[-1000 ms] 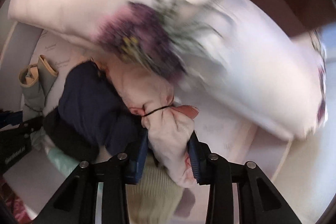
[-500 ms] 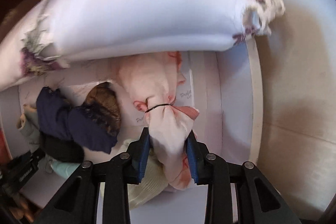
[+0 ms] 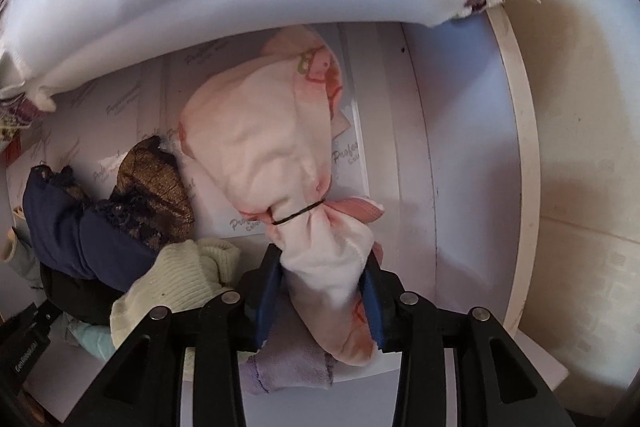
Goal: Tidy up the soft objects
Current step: 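Lift the pink printed bundle with the right tool while the left tool holds the grey bundle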
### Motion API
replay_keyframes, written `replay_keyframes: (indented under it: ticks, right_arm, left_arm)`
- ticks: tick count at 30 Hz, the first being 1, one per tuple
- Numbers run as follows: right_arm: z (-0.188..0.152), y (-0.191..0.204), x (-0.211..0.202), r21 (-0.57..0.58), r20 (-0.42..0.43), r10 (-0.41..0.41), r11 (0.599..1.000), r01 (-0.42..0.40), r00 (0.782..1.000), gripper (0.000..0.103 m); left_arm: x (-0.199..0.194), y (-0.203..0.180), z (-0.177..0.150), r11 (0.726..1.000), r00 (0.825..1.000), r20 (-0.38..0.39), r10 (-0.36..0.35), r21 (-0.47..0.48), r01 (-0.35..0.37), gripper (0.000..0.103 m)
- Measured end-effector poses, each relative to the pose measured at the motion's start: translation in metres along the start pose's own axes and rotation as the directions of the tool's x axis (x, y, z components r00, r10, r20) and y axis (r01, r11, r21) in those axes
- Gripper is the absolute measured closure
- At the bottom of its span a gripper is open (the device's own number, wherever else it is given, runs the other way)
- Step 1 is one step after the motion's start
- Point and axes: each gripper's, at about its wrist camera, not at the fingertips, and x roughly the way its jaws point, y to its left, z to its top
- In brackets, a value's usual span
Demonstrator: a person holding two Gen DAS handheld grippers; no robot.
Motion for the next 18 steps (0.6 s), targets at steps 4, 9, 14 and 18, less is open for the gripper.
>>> replay_keyframes:
  ticks: [4,9,14,18]
  right_arm:
    - [-0.002,-0.007,-0.011,0.004,-0.002,0.006,1.000,-0.006,1.000,0.062]
    - [-0.016,-0.038,0.013,0.002,-0.001,0.008,1.000,-0.008,1.000,0.063]
    - [-0.014,-0.039,0.027,0.017,-0.008,0.023,1.000,-0.022,1.000,0.061]
    - [-0.011,-0.041,0.029,0.016,-0.012,0.023,1.000,-0.022,1.000,0.060]
  left_arm:
    - [0.000,-0.002,-0.001,1.000,1.000,0.002,0.002,0.003,-0.002,0.073]
    - [-0.003,-0.007,-0.003,0.999,1.000,0.014,0.014,0.033,-0.014,0.073]
    - [-0.009,-0.016,-0.005,0.997,0.999,0.035,0.023,0.069,-0.025,0.075]
    - [-0.011,-0.020,-0.007,0.996,0.999,0.043,0.027,0.084,-0.031,0.075]
